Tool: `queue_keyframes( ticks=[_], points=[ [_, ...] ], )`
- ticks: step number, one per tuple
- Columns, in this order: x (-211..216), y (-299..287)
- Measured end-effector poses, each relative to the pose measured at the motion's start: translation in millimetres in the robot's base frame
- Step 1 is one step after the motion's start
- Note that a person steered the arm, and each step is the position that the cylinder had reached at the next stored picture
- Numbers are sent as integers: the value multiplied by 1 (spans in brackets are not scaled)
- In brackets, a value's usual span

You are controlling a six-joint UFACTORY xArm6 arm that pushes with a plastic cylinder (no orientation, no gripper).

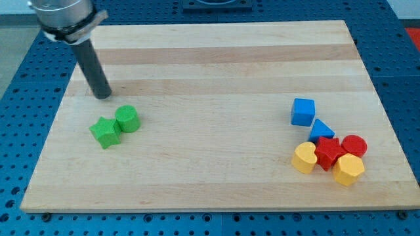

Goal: Separate the green circle from green star

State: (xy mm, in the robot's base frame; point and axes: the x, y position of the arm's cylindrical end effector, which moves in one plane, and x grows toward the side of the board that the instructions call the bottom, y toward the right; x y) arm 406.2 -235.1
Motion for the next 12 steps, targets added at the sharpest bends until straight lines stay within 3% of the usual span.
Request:
queue_keyframes(
  ticks=[1,2,3,6,12],
  points=[
    [39,-20],
    [95,6],
    [114,55],
    [26,78],
    [14,73]
  ],
)
